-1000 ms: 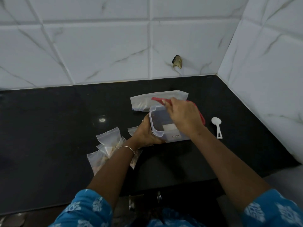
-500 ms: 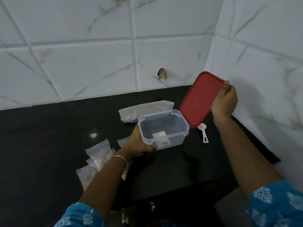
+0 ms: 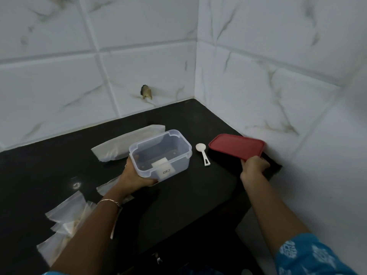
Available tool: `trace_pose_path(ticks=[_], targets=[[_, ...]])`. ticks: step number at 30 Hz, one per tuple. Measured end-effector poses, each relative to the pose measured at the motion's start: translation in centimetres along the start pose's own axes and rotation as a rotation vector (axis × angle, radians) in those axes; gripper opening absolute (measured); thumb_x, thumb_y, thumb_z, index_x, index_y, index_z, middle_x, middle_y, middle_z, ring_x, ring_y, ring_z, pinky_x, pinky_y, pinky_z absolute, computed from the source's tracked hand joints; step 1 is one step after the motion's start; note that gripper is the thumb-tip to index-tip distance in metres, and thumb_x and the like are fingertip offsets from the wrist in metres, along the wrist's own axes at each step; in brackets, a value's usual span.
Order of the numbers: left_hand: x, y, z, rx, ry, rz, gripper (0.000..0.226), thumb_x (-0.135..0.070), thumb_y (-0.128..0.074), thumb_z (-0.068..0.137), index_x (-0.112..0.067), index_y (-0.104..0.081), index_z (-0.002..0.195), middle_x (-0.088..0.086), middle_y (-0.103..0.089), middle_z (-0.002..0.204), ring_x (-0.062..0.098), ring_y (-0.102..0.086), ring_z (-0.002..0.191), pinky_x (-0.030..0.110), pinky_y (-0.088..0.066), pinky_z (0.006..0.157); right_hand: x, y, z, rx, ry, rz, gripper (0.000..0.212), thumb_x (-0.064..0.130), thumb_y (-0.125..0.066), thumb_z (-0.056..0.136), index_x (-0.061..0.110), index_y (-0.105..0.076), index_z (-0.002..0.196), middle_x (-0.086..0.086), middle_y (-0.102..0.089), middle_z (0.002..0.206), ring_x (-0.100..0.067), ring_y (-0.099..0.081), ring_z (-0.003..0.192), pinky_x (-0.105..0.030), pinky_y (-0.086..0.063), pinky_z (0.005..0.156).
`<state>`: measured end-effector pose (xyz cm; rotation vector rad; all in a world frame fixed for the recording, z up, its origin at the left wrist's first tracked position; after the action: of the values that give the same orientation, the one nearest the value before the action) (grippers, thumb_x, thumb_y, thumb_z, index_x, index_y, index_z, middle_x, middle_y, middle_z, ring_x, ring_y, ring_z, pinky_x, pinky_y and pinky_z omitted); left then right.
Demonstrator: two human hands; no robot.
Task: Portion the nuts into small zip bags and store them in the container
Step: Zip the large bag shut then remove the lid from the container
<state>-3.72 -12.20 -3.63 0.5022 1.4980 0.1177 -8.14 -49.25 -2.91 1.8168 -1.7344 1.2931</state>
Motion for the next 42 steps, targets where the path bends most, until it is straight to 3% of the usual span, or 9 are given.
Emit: trace_pose_path(ticks=[3, 6, 10, 13, 18, 23, 28, 36, 42], targets=[[0.4, 0.2, 0.3, 0.011, 0.017, 0.018, 0.126, -0.043, -0.094, 0.038, -0.034, -0.023, 0.141, -0.006, -0.039, 0.140, 0.013, -0.045, 0.127, 0.041, -0.047, 0.102, -1.2, 0.2, -0.1, -0.016, 0.097, -0.220, 0.047, -0.007, -0.031, 0.091, -0.004, -0.035, 0.138, -0.020, -0.047, 0.138, -0.030, -0.055, 0.116, -0.032, -0.043, 0.096], [0.3, 0.1, 0.3, 0.025, 0.014, 0.011, 0.128, -0.049, -0.094, 0.036, -0.034, -0.023, 0.142, -0.005, -0.039, 0.141, 0.014, -0.046, 0.127, 0.038, -0.048, 0.100, -1.5, 0.5, -0.4, -0.043, 0.136, -0.512, 0.054, -0.003, -0.042, 0.083, -0.007, -0.041, 0.137, -0.024, -0.046, 0.140, -0.039, -0.049, 0.126, -0.044, -0.043, 0.106], [0.2, 0.1, 0.3, 0.046, 0.037, 0.012, 0.129, -0.049, -0.094, 0.037, -0.031, -0.022, 0.143, -0.006, -0.040, 0.140, 0.011, -0.046, 0.127, 0.036, -0.047, 0.100, -1.3, -1.1, -2.3, -0.003, 0.237, -0.881, 0.068, 0.008, -0.049, 0.084, -0.001, -0.026, 0.147, -0.019, -0.007, 0.160, -0.038, -0.010, 0.146, -0.045, -0.018, 0.119], [0.4, 0.7, 0.2, 0.086, 0.083, 0.079, 0.132, -0.031, -0.096, 0.045, -0.029, -0.014, 0.147, -0.012, -0.035, 0.140, 0.008, -0.041, 0.128, 0.034, -0.043, 0.104, -2.0, -3.8, -4.1, 0.132, 0.401, -0.966, 0.071, 0.012, -0.051, 0.089, 0.005, -0.019, 0.151, -0.016, -0.003, 0.161, -0.035, -0.003, 0.147, -0.044, -0.013, 0.119], [2.2, 4.6, -0.2, 0.116, 0.240, 0.284, 0.107, -0.010, -0.080, 0.063, -0.021, -0.017, 0.148, -0.001, -0.044, 0.141, 0.016, -0.046, 0.128, 0.038, -0.048, 0.102, -2.7, -10.9, -7.5, 0.468, 0.673, -0.959, 0.046, 0.009, -0.055, 0.087, 0.013, -0.053, 0.133, -0.012, -0.041, 0.147, -0.030, -0.035, 0.137, -0.038, -0.025, 0.113], [0.3, 8.4, 0.4, -0.292, 0.166, 0.324, 0.043, 0.007, -0.060, 0.084, -0.015, -0.054, 0.122, 0.003, -0.059, 0.122, 0.008, -0.058, 0.097, 0.015, -0.047, 0.073, -4.1, -17.5, -11.1, 0.928, 0.558, -0.977, 0.027, 0.004, -0.051, 0.092, 0.014, -0.069, 0.109, -0.001, -0.065, 0.115, -0.013, -0.057, 0.103, -0.024, -0.044, 0.088], [-0.9, 9.3, 1.8, -0.378, 0.026, 0.433, 0.034, -0.004, -0.061, 0.089, -0.022, -0.063, 0.118, 0.000, -0.055, 0.131, 0.015, -0.050, 0.122, 0.035, -0.045, 0.105, -6.1, -21.9, -13.3, 1.315, 0.489, -1.306, 0.022, 0.006, -0.052, 0.096, 0.011, -0.070, 0.109, 0.001, -0.067, 0.109, -0.010, -0.059, 0.100, -0.014, -0.043, 0.075], [1.5, 11.0, 5.0, -0.345, 0.171, 0.766, 0.066, -0.043, -0.067, 0.086, -0.033, -0.038, 0.144, 0.001, -0.021, 0.159, 0.025, -0.011, 0.148, 0.056, -0.009, 0.116, -10.5, -25.2, -10.4, 1.437, 0.382, -1.555, 0.034, 0.012, -0.062, 0.092, 0.016, -0.062, 0.126, -0.002, -0.062, 0.124, -0.013, -0.057, 0.105, -0.026, -0.042, 0.092], [3.8, 11.5, 7.0, -0.167, 0.297, 0.764, 0.057, -0.056, -0.056, 0.089, -0.034, -0.044, 0.140, -0.005, -0.035, 0.154, 0.021, -0.026, 0.144, 0.055, -0.009, 0.118, -13.0, -27.1, -9.6, 1.445, 0.497, -1.615, 0.052, 0.025, -0.057, 0.096, 0.023, -0.040, 0.145, -0.008, -0.055, 0.127, -0.023, -0.059, 0.107, -0.036, -0.048, 0.095]])
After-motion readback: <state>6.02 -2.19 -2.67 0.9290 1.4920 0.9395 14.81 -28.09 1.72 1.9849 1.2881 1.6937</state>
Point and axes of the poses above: each hand's wrist, its own z-axis towards the middle knuckle, its own y-axis out of the back of the hand, x = y × z, the point moved 4 cm from there along z, towards the middle knuckle
